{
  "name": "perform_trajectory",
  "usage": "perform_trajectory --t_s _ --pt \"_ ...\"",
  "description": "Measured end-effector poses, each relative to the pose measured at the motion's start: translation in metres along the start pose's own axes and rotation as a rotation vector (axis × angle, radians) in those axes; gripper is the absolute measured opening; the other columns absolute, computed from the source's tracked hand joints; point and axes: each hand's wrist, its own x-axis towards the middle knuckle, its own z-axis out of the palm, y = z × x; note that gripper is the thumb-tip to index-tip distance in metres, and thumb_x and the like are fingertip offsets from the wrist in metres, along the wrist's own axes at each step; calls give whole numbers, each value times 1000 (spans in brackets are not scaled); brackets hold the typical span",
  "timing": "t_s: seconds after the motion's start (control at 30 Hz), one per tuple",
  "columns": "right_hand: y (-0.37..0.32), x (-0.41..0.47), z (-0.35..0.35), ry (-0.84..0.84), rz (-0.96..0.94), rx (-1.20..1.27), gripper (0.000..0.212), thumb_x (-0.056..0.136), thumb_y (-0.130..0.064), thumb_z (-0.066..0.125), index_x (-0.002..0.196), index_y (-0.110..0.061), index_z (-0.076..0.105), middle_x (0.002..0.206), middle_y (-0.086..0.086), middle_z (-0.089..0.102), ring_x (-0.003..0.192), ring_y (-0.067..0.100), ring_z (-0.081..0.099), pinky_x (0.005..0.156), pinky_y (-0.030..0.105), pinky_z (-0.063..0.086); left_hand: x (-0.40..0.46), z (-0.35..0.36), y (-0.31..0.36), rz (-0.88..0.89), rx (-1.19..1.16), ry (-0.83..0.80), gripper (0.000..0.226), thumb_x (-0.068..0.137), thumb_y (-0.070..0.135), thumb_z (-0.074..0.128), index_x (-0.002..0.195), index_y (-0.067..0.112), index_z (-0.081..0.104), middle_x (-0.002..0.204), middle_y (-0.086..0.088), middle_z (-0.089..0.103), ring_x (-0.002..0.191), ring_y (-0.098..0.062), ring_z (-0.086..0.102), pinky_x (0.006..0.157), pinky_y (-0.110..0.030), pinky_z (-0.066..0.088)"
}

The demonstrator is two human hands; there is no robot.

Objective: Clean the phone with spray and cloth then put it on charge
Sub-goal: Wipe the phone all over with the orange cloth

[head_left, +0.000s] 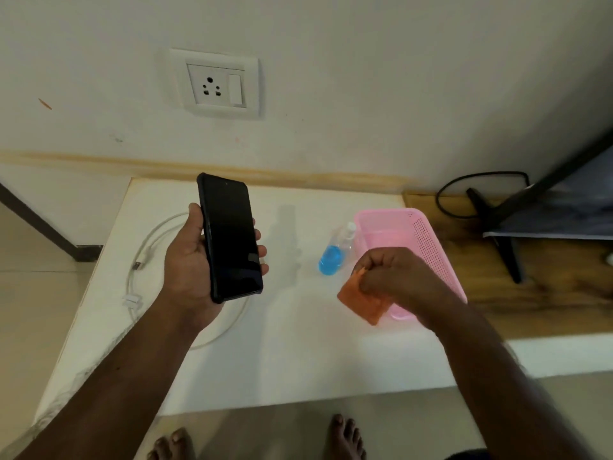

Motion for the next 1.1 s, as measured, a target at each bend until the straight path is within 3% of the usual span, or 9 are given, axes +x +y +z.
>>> perform_trajectory --t_s 0.1,0.23,0.43,0.57,0.67,0.73,0.83,1.1 --pt "8 4 19 -42 76 -145 10 87 -13 65 84 -22 68 84 -3 68 79 12 62 60 19 46 -1 -2 3 18 6 5 78 92 71 36 123 8 69 107 -15 67 91 -33 67 83 -49 56" --pt "13 8 37 1 56 -168 20 88 -5 57 86 -23 62 87 -3 64 80 15 62 60 22 55 -2 2 3 10 10 -12 81 92 72 36 129 5 63 105 -14 66 91 -33 64 86 -49 53" --pt "12 13 56 23 -28 -245 15 91 -11 51 90 -25 55 88 -3 63 85 14 61 79 33 54 -4 5 1 12 35 -18 83 92 72 36 134 4 59 107 -15 65 95 -34 61 93 -53 48" --pt "22 19 56 92 -8 -404 5 99 -19 48 101 -22 52 90 -4 60 83 12 60 82 28 53 -3 5 1 8 13 -11 82 92 71 37 132 4 60 107 -15 65 96 -36 60 99 -58 45" --pt "27 23 59 171 -38 -589 11 100 -26 51 108 -20 46 78 -10 49 69 9 52 76 23 47 -3 5 2 3 7 -14 81 92 71 37 132 4 60 107 -16 65 97 -36 60 98 -57 45" --pt "27 25 62 181 -46 -655 20 99 -27 53 115 -17 47 88 -5 59 79 12 59 78 26 49 -3 5 1 2 12 -14 80 92 71 37 130 5 62 107 -15 66 97 -36 60 98 -58 45" --pt "30 29 66 197 -16 -841 39 98 -30 57 130 -12 44 119 5 64 108 20 64 99 27 46 -4 7 0 2 10 -15 77 93 70 35 127 8 64 106 -15 66 96 -35 61 99 -58 44" --pt "34 27 72 269 -32 -1071 48 98 -35 56 135 -10 39 123 8 63 110 22 64 96 31 51 -7 11 1 3 19 -20 78 94 69 33 133 7 59 106 -15 64 97 -36 58 94 -54 45"
